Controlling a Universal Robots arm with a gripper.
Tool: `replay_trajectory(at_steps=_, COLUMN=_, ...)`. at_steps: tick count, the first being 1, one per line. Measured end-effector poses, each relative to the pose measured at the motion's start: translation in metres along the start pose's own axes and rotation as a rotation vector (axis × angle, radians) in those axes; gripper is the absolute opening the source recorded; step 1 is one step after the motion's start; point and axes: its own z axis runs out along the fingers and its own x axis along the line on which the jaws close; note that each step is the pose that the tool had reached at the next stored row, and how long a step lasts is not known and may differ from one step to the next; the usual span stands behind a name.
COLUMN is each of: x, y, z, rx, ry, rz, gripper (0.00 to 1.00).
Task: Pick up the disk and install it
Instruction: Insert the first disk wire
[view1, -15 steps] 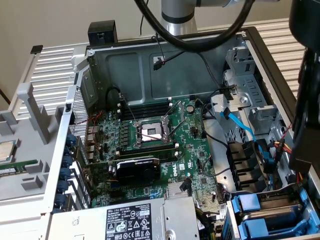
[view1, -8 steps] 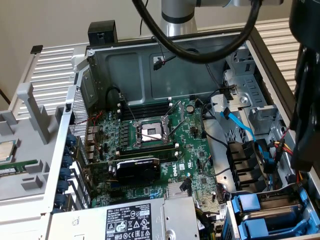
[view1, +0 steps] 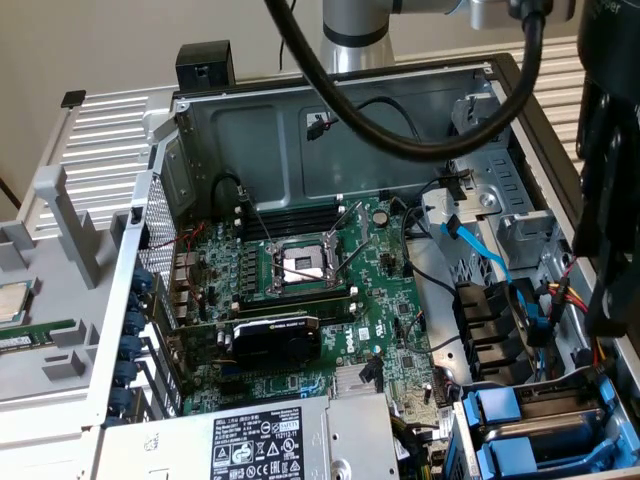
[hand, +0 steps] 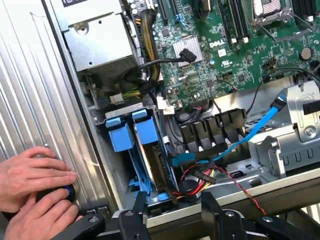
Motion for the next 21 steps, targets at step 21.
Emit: replay_trajectory(at_steps=21, x=0.015, y=-0.0036, z=0.0114, rx=-0.0352, ry=-0.0248, rz=-0.202, gripper=0.55)
